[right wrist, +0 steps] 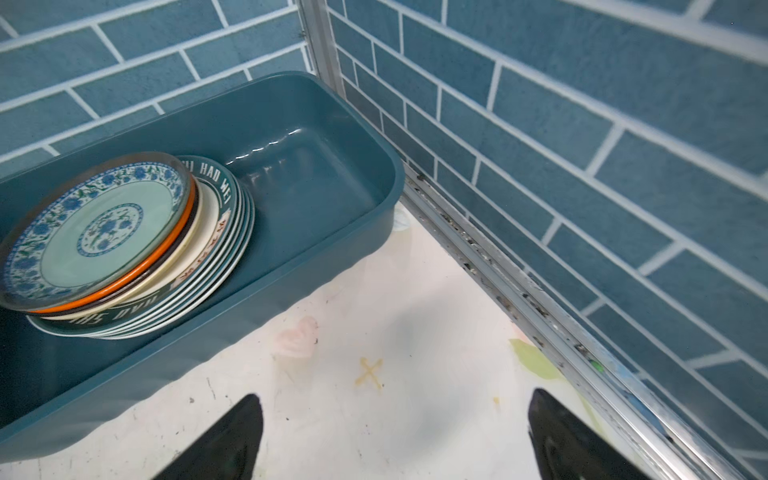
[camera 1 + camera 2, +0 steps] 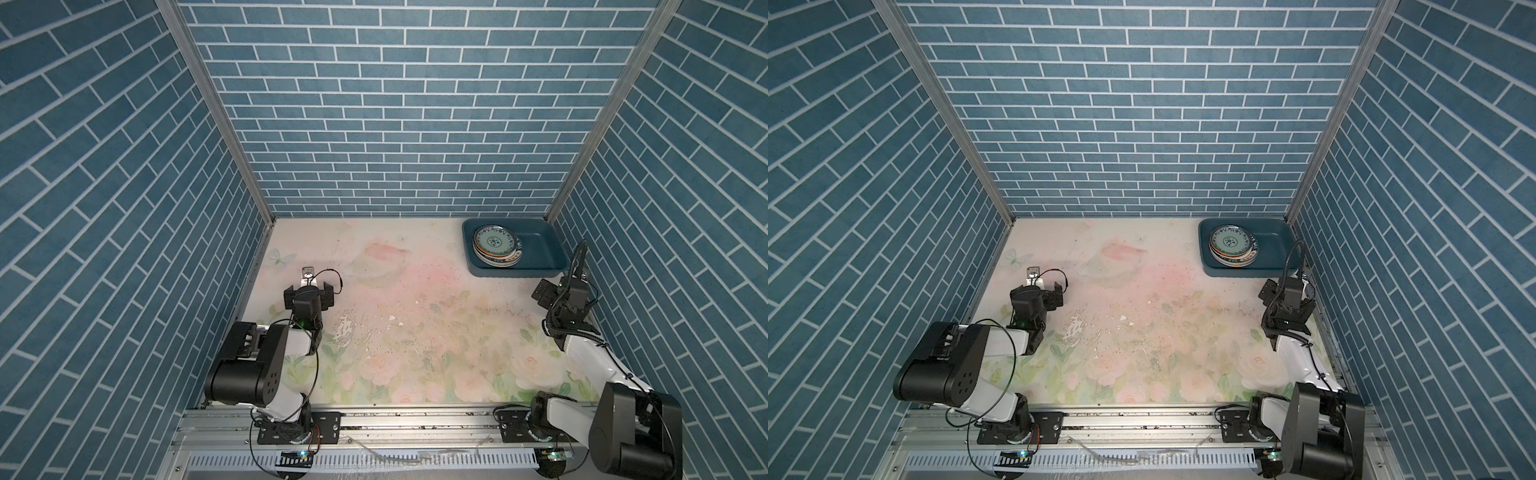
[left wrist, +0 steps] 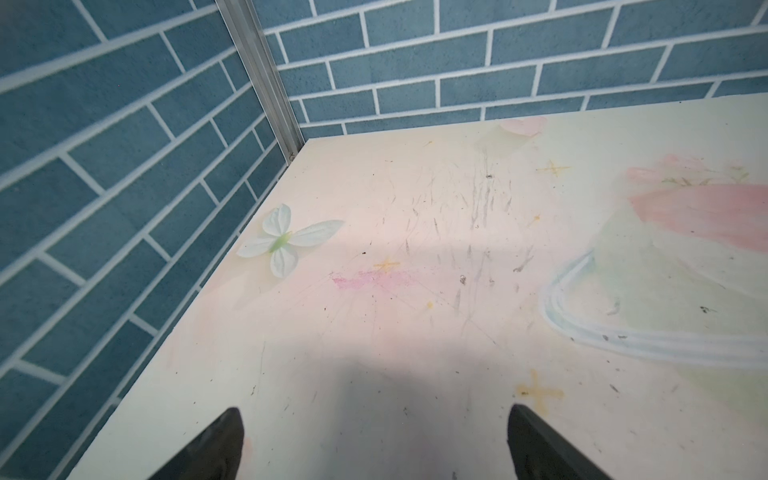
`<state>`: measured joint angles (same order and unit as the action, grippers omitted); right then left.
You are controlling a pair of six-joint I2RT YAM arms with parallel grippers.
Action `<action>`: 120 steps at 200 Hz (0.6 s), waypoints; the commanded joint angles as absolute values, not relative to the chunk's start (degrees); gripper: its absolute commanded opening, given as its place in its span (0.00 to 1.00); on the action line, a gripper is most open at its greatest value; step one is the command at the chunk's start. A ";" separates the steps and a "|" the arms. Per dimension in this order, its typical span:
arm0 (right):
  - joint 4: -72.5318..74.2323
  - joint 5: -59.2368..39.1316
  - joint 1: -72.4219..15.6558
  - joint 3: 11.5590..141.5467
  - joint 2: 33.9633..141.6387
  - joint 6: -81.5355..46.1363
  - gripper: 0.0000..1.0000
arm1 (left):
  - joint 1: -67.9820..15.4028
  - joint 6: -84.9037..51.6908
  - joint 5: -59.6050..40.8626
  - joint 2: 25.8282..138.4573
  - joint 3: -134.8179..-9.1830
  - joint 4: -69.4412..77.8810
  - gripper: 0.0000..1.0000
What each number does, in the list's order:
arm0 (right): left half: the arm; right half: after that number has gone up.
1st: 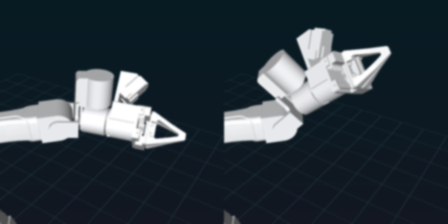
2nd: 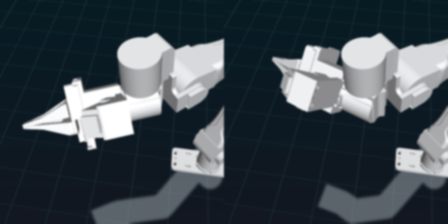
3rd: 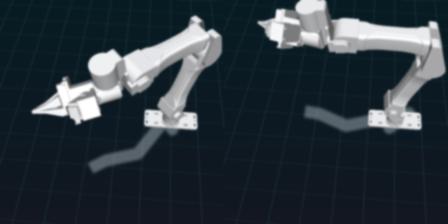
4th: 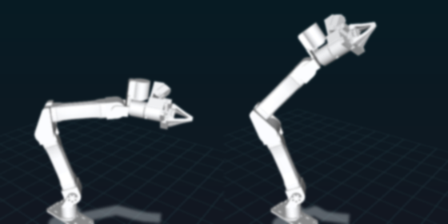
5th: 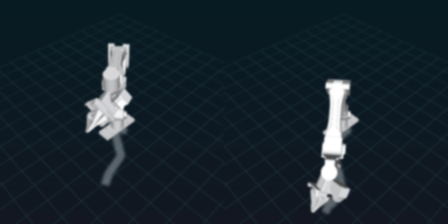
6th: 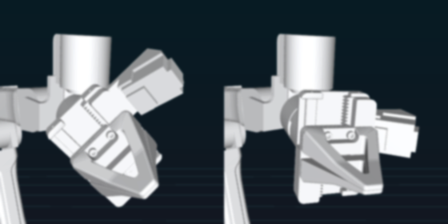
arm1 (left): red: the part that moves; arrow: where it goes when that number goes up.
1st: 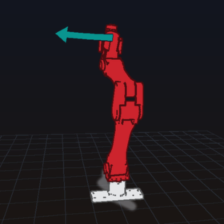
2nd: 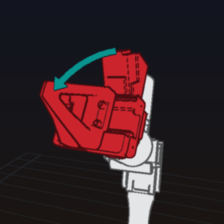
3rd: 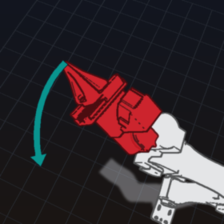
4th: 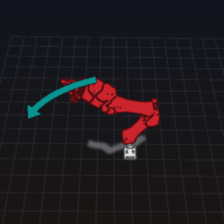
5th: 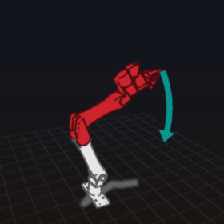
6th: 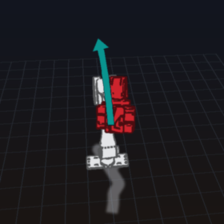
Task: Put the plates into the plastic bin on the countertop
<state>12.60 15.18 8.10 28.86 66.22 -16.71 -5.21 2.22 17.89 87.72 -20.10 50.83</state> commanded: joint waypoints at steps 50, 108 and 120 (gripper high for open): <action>34.12 3.82 7.87 26.36 77.60 -9.93 0.99 | -4.69 2.31 17.84 87.62 -21.01 52.21 1.00; 47.15 3.51 6.86 20.57 81.61 -8.75 0.99 | -4.74 2.29 17.84 87.71 -20.95 52.21 1.00; 47.89 3.52 6.64 20.16 81.63 -8.49 0.99 | -4.70 2.29 17.84 87.71 -21.01 52.21 1.00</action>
